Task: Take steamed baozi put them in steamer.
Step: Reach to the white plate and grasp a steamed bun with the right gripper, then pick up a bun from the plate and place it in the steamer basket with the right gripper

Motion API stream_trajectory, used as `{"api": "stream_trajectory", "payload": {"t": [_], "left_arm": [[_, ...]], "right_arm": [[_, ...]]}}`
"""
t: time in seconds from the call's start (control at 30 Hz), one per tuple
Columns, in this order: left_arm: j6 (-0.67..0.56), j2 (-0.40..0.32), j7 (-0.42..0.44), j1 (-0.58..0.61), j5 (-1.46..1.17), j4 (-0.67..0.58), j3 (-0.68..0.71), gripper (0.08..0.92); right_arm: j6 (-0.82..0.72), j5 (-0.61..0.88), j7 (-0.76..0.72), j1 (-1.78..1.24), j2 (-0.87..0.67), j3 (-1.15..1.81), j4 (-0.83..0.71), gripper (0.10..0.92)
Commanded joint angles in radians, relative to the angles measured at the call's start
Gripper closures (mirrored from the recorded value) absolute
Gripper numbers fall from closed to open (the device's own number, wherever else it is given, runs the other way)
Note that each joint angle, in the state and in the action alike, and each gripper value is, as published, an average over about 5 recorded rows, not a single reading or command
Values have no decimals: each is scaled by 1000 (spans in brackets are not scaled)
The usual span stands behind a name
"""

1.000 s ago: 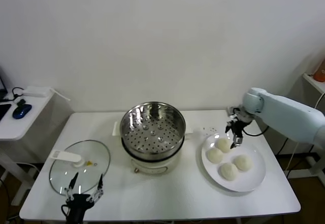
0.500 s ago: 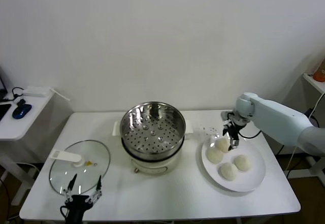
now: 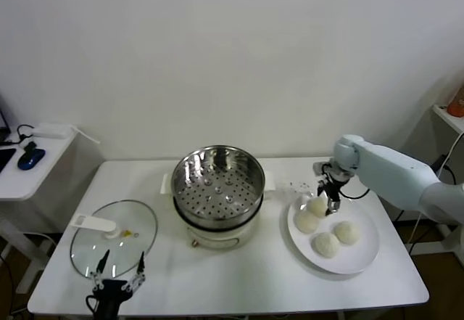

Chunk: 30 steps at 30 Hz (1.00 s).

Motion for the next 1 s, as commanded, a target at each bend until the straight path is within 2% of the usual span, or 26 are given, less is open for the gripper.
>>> {"api": "stream_trajectory", "payload": {"t": [0.03, 0.43, 0.77, 1.0], "left_arm": [[-4, 0, -1, 1, 0, 3, 0, 177], [-9, 5, -9, 1, 1, 8, -5, 177], [-20, 8, -17, 10, 8, -2, -8, 177], [-24, 5, -18, 18, 14, -18, -8, 177]], "right_arm": [[3, -17, 1, -5, 3, 3, -5, 341], [16, 7, 0, 76, -42, -51, 64, 423], [78, 155, -28, 354, -130, -179, 297, 431], [111, 265, -58, 522, -75, -170, 395, 431]]}}
